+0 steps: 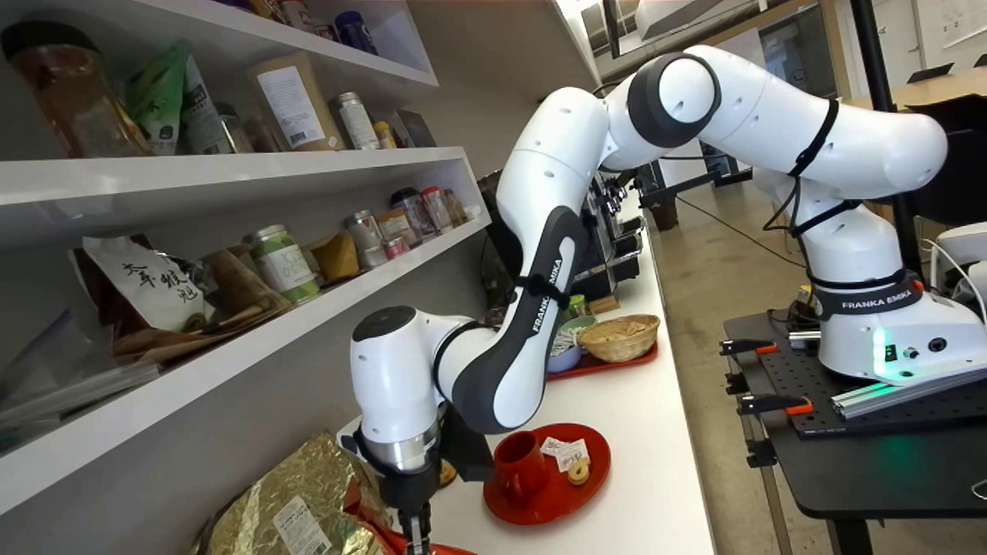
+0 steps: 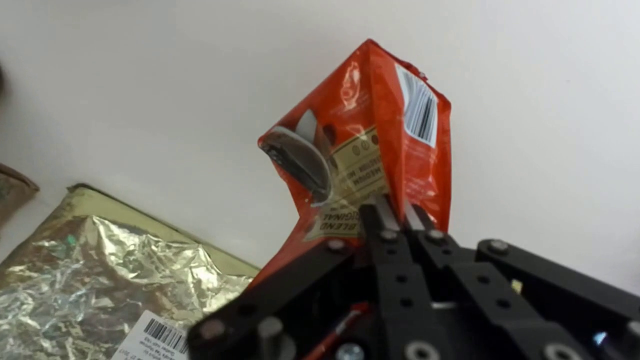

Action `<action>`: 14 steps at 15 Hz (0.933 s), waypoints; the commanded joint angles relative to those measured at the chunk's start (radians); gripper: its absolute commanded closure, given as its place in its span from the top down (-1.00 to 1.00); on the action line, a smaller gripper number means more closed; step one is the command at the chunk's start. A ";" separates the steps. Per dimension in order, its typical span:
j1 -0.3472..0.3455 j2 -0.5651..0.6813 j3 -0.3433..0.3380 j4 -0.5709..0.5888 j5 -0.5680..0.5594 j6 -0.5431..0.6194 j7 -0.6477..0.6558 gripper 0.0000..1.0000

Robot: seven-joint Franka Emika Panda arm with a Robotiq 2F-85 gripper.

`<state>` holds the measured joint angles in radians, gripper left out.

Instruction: Remove the orange packet from the shelf

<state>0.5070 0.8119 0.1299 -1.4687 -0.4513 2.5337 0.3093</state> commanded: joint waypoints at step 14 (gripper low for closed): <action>0.069 0.179 -0.006 0.269 0.072 -0.081 -0.075 -0.98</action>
<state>0.5683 0.9663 0.1243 -1.2402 -0.3776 2.4776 0.2443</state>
